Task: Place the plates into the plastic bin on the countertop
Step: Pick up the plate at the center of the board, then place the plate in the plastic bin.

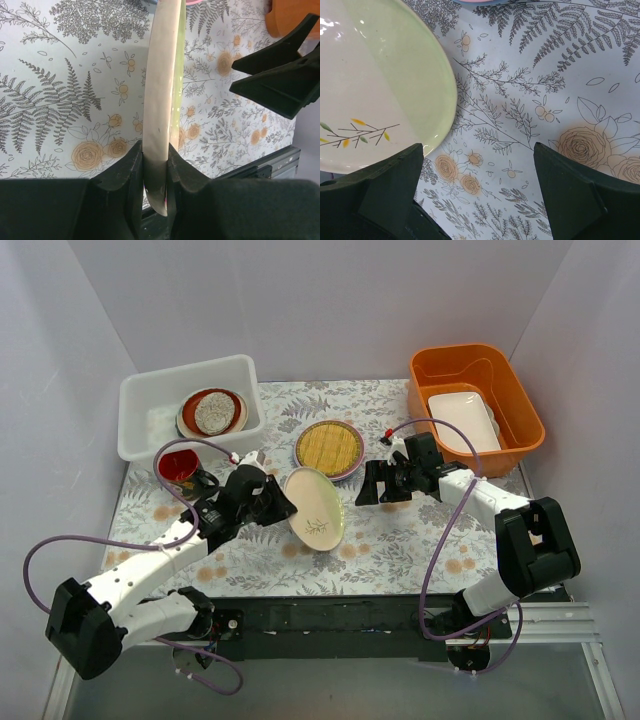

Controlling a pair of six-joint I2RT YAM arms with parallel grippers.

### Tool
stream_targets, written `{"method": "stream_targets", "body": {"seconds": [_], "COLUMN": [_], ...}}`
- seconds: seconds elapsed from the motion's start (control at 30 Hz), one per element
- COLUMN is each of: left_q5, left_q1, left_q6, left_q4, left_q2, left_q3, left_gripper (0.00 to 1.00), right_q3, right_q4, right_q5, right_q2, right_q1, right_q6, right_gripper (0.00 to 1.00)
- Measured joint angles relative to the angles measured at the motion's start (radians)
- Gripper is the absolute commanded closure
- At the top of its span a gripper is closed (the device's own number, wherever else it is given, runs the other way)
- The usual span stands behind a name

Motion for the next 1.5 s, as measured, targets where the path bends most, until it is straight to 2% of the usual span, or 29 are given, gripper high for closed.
{"method": "stream_targets", "body": {"seconds": [0.43,1.03,1.5], "left_q5": [0.105,0.378,0.579], "left_q1": [0.114,0.421,0.636], "left_q6": [0.013,-0.002,-0.040], "left_q4": [0.029,0.216,0.340], "left_q2": [0.029,0.193,0.343], "left_q3": [0.074,0.127,0.256], "left_gripper": [1.00,1.00,1.00], "right_q3": [0.000,0.000,0.000], "right_q4": [0.000,0.000,0.000], "right_q5": [0.000,0.000,0.000], "right_q2": [0.000,0.001,0.029], "right_q1": [0.000,0.000,0.000], "right_q6": [0.000,-0.001,-0.003], "right_gripper": [0.02,0.02,0.02]}}
